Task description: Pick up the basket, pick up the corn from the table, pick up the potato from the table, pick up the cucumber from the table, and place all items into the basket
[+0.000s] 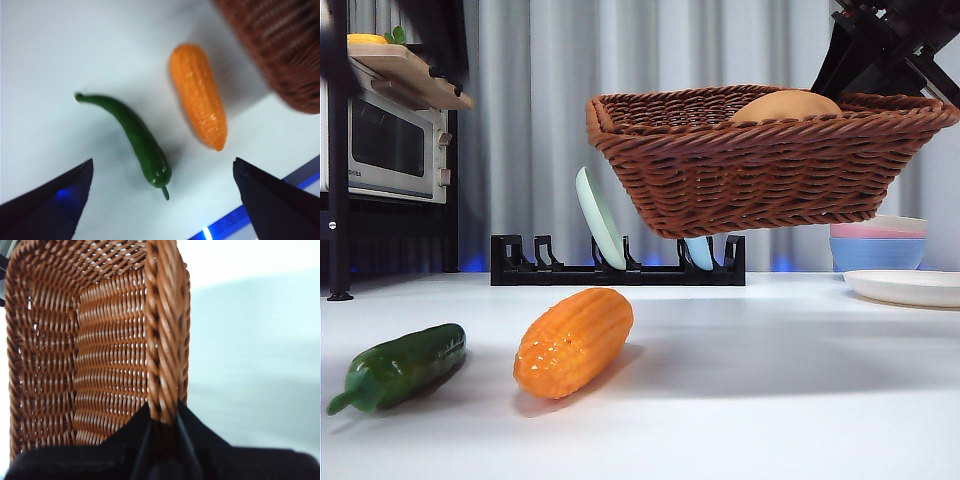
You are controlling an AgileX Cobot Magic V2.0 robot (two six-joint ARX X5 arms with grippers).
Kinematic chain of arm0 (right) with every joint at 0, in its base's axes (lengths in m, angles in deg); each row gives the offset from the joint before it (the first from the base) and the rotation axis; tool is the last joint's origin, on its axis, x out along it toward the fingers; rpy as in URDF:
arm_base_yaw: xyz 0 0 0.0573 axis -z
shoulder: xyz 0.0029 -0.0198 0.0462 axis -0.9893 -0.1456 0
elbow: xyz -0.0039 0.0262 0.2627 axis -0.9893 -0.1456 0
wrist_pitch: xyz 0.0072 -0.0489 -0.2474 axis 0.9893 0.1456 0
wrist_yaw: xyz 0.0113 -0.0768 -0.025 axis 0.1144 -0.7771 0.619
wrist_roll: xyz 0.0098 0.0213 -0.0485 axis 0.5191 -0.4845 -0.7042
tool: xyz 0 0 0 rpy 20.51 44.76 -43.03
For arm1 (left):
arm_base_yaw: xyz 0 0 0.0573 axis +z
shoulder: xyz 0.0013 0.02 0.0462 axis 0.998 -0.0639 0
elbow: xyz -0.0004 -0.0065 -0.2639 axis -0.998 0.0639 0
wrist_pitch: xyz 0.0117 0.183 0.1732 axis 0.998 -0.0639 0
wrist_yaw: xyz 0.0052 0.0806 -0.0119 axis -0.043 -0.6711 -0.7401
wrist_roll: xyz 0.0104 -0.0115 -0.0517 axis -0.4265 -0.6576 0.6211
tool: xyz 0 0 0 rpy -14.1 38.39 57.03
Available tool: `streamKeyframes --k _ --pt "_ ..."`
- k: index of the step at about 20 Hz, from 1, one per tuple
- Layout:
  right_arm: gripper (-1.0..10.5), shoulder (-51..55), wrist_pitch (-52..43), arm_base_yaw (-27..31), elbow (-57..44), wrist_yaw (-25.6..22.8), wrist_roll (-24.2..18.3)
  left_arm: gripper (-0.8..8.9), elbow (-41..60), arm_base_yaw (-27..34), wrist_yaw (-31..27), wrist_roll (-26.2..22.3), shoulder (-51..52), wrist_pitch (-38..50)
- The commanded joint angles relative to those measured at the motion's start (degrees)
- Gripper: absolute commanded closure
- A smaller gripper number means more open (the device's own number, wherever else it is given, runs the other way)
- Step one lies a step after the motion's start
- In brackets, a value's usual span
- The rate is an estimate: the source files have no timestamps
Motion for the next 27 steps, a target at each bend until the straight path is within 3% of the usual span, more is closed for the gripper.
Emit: streamKeyframes --k 1,3,10,15,16,19,21,27 --pt "9.6 0.26 -0.90 -0.07 0.11 0.50 0.22 3.46 4.04 4.04 4.39 0.17 -1.79 4.35" --pt "9.6 0.26 -0.87 -0.07 0.11 0.48 0.24 3.46 6.21 8.22 8.74 -1.64 -4.55 8.02" --pt "9.6 0.26 -0.04 -0.07 0.11 0.44 0.17 3.47 6.38 17.49 16.02 -7.19 -18.36 16.83" --pt "9.6 0.26 0.26 -0.07 0.11 0.42 0.17 3.48 6.38 19.37 16.09 -8.22 -26.32 19.43" --pt "9.6 0.26 0.28 -0.07 0.11 0.42 0.17 3.75 6.38 19.37 16.09 -8.22 -27.02 19.96" --pt "9.6 0.26 0.31 -0.07 0.11 0.35 0.17 7.12 6.38 19.37 16.02 -9.73 -28.20 22.01" --pt "9.6 0.26 0.31 -0.07 0.11 0.35 0.17 8.29 6.38 19.37 16.06 -10.05 -28.22 22.88" --pt "9.6 0.26 0.28 -0.07 0.11 0.28 0.17 8.23 6.29 19.39 16.09 -12.83 -27.76 22.43"
